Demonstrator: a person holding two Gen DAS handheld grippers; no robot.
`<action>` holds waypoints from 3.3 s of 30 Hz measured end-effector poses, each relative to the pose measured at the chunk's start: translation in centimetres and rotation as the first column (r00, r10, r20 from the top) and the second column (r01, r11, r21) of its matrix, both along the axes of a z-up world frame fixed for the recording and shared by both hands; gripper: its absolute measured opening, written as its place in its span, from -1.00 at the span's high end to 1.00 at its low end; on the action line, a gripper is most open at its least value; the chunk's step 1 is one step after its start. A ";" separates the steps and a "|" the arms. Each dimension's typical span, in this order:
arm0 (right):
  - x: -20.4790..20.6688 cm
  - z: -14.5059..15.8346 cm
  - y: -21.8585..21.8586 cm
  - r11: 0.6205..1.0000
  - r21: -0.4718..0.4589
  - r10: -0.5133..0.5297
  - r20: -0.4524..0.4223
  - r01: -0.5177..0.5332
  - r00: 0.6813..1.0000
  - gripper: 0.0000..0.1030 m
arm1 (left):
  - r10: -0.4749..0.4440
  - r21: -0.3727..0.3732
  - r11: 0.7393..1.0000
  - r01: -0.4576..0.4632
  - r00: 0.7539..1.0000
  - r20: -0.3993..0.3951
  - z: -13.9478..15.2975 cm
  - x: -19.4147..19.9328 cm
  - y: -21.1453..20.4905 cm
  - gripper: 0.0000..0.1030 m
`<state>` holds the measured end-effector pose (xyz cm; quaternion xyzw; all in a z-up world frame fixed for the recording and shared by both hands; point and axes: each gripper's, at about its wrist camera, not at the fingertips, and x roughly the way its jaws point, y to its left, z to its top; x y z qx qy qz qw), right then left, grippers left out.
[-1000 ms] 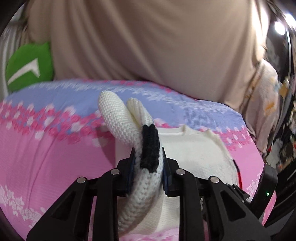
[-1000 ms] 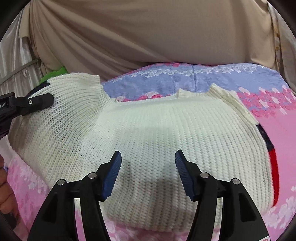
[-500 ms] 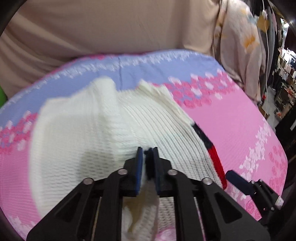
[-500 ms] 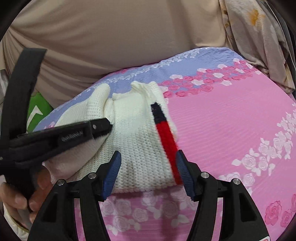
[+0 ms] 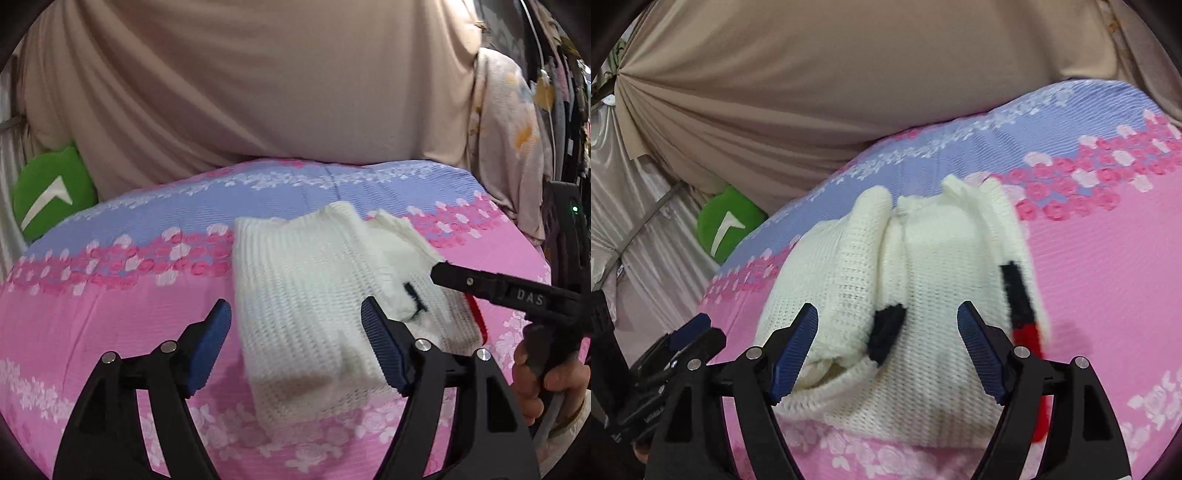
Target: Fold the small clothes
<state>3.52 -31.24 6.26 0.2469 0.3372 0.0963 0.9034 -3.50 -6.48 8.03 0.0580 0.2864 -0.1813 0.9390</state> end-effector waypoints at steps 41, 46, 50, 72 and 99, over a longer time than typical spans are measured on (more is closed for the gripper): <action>0.5 -2.9 -5.3 0.999 0.041 -0.034 -0.048 0.036 0.998 0.48 | -0.134 0.158 0.975 0.159 0.978 -0.159 -7.4 -2.2 -5.9 -0.64; 1.8 1.7 -1.6 0.998 -0.034 0.045 0.013 -0.045 0.999 0.48 | -0.042 0.168 0.983 0.069 0.987 -0.158 -8.4 -0.3 -5.6 -0.42; 1.2 6.3 0.5 0.960 0.124 0.230 0.168 -0.252 0.959 0.50 | -0.013 0.164 0.986 0.038 0.989 -0.150 -7.9 -0.3 -4.4 -0.40; -7.6 -2.3 -3.5 0.997 0.029 0.064 0.056 -0.066 0.996 -0.15 | 0.053 0.152 0.988 -0.020 0.976 -0.212 -9.2 1.0 -1.4 -0.46; -8.6 -2.0 -5.1 0.997 -0.074 0.018 0.025 -0.016 1.000 0.56 | -0.074 0.079 0.994 0.075 0.997 -0.016 -0.8 -0.4 -4.1 -0.58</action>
